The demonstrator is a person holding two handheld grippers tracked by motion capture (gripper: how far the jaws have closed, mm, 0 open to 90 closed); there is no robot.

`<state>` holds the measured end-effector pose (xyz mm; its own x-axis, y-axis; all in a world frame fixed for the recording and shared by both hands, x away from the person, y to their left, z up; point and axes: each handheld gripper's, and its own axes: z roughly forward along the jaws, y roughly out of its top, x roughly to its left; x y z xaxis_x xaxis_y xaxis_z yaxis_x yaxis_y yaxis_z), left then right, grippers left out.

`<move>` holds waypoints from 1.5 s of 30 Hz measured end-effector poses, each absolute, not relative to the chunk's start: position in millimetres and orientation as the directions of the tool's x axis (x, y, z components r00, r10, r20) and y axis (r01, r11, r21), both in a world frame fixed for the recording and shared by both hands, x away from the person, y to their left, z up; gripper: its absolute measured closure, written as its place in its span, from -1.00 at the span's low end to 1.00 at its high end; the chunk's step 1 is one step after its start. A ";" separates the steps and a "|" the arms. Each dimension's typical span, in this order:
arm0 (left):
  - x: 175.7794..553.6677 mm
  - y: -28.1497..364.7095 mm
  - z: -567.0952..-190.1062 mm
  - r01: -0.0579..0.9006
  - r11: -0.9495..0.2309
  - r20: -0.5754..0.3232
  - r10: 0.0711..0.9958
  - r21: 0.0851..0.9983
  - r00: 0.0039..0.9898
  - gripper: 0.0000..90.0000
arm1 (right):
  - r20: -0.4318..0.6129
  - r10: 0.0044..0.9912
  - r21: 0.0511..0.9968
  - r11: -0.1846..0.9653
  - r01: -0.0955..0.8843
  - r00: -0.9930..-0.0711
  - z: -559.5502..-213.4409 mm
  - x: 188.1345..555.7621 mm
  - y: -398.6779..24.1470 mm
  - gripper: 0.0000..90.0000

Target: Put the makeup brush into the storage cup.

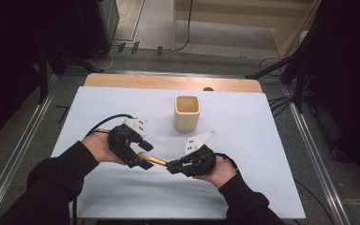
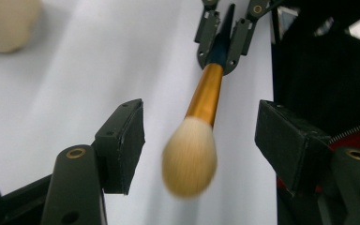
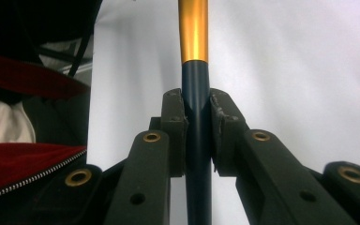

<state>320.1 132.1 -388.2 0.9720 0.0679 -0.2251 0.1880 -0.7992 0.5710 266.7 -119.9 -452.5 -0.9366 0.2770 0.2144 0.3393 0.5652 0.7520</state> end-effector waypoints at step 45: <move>290.1 160.6 -413.3 0.423 -0.416 -0.313 0.309 0.805 0.898 -0.23 | 0.274 0.451 0.832 0.331 0.444 -0.849 -445.3 265.0 -161.9 0.76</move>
